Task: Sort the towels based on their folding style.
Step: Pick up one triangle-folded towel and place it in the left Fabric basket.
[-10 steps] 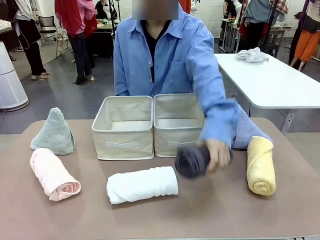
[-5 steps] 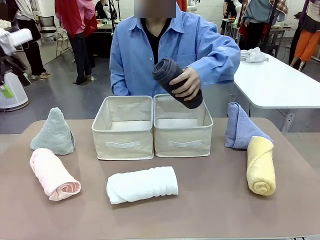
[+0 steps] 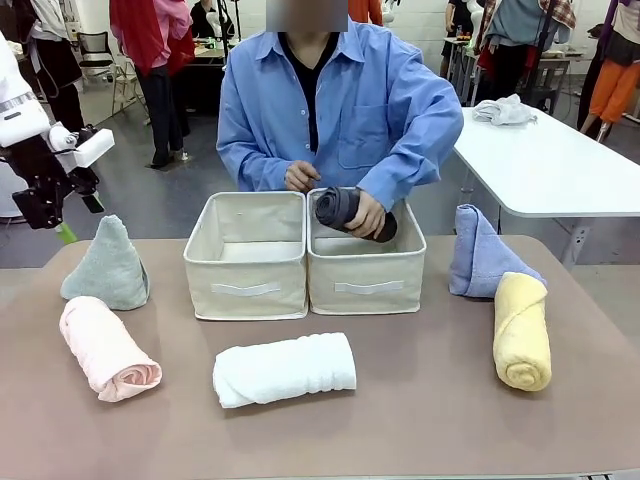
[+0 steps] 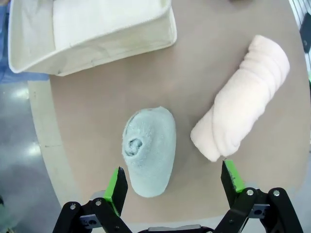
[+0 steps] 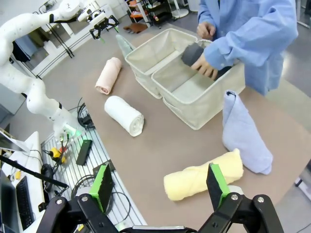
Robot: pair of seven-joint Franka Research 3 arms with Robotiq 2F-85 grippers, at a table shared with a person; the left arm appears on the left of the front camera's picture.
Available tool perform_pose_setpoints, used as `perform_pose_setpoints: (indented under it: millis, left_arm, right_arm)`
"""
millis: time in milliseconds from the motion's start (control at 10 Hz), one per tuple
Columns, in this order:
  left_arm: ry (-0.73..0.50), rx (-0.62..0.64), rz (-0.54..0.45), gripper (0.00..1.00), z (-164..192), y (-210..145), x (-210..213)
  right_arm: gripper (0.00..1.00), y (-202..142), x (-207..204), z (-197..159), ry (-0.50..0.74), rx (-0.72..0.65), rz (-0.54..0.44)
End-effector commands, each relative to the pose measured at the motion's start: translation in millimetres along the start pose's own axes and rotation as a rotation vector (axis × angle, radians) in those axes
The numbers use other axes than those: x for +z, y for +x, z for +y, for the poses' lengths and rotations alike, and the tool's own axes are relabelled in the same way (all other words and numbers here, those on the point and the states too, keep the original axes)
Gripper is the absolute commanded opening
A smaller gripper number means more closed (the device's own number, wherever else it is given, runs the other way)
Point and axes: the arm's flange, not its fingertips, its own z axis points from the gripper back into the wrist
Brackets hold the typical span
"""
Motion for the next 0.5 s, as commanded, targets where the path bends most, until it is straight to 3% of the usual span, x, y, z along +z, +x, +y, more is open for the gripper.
perform_pose_setpoints:
  millis: [0, 400]
  left_arm:
    - [-0.014, -0.033, 0.034, 1.0, -1.0, 4.2, 4.1]
    - [-0.014, -0.033, 0.034, 1.0, -1.0, 4.2, 4.1]
  right_arm:
    - [1.0, -0.4, -0.7, -0.7, 0.007, 0.006, -0.01]
    - [1.0, -0.4, -0.7, -0.7, 0.007, 0.006, -0.01]
